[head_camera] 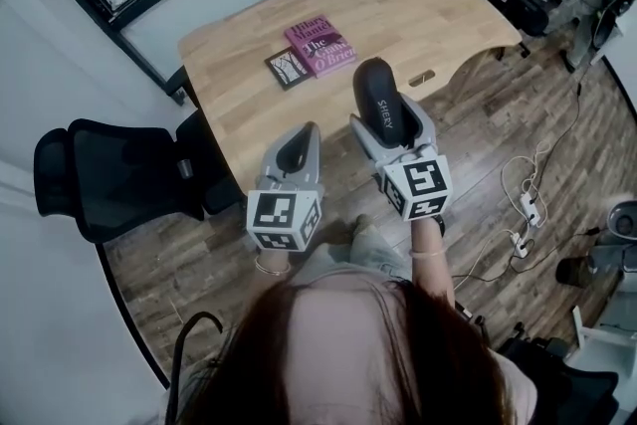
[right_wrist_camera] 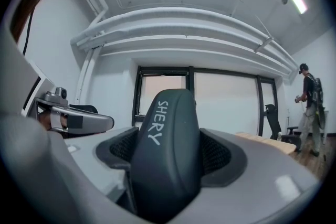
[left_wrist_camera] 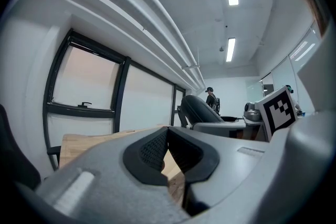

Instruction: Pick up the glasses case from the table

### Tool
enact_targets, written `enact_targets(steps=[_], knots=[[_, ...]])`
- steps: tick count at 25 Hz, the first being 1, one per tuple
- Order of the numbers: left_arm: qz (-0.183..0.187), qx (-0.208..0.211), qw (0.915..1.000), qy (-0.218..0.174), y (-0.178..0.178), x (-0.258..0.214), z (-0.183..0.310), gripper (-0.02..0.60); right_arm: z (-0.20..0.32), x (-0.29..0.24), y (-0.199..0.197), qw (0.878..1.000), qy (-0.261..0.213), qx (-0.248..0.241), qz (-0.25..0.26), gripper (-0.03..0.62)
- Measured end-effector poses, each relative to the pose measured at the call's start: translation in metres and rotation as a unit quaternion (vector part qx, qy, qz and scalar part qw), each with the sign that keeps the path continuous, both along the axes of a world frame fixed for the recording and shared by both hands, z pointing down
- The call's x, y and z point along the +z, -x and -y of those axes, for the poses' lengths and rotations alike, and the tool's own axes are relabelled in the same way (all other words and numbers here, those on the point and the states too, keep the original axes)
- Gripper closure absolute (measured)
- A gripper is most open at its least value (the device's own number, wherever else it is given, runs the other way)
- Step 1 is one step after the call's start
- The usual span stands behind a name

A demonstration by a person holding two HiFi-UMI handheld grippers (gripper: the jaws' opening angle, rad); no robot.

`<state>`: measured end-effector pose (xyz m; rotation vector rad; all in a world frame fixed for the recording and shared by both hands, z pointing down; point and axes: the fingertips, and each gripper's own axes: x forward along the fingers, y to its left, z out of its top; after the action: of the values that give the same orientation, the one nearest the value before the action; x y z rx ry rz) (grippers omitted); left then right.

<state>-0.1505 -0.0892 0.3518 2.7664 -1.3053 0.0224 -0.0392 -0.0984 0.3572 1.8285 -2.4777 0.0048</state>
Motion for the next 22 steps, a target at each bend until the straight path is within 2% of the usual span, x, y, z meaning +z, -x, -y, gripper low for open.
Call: enact_targets(steps=[11,22], knots=[[-0.009,0.011,0.9999,0.003,-0.008,0.002,0.011,0.577,0.004,0.009,-0.003,1.0,0.012,0.004,-0.005,0.232],[-0.015,0.003,0.9999,0.007,-0.008,0.004,0.032,0.577,0.026,0.012,0.002,1.0,0.017,-0.012,-0.011,0.232]])
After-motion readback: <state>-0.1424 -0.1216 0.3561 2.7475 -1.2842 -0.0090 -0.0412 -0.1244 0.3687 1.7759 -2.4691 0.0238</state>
